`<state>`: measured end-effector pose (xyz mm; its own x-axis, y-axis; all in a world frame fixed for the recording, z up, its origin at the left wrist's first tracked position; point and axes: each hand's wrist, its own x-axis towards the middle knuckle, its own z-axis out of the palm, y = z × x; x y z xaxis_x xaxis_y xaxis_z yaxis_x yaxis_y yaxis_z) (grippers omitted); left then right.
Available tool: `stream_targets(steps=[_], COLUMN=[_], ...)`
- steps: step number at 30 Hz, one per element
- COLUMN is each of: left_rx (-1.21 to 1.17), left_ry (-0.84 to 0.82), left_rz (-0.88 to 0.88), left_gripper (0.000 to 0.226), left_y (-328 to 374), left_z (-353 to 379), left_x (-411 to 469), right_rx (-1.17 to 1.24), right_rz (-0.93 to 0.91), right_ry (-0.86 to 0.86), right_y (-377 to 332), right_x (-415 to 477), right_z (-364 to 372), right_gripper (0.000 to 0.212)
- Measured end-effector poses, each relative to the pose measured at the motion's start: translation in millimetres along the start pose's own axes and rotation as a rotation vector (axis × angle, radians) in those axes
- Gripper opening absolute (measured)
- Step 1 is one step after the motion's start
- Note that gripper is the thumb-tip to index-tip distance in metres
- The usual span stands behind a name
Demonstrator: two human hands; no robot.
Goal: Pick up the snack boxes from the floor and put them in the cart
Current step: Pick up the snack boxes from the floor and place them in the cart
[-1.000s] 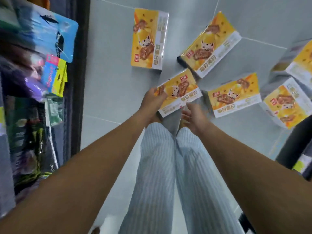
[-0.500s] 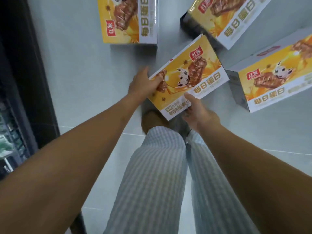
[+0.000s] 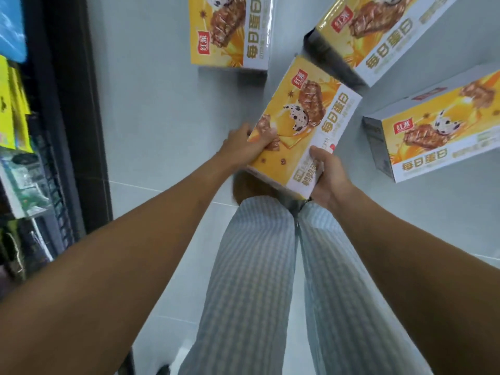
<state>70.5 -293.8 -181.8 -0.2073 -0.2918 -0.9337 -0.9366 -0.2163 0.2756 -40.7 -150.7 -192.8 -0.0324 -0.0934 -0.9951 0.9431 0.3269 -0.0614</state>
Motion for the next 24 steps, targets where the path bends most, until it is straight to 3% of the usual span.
stream_targets(steps=[6,9,13,17,20,24], left_rx=[-0.263,-0.376,-0.638,-0.972,-1.183,-1.311], left_ry=[-0.029,-0.021,-0.019,-0.071,-0.035,0.086], left_rz=[-0.115,-0.178,-0.232,-0.277,-0.216,-0.135], left_gripper=[0.065,0.066,0.067,0.101,0.069,0.069], left_y=[0,-8,-14,-11,-9,-25], left_z=[-6,-1,8,6,3,7], left_x=[-64,-98,-164,-226,-272,-337], right_rx=[-0.312,-0.528,-0.742,-0.966,-1.071,-1.229], right_rz=[0.043,0.011,-0.032,-0.047,-0.051,-0.074], right_ry=[0.018,0.034,-0.066,-0.164,-0.238,-0.293], right_y=[-20,-32,-52,-59,-60,-47], right_x=[-54,-87,-147,-211,-253,-311], right_z=[4,7,15,28,36,56], right_gripper=[0.060,0.057,0.048,0.064,0.070,0.073])
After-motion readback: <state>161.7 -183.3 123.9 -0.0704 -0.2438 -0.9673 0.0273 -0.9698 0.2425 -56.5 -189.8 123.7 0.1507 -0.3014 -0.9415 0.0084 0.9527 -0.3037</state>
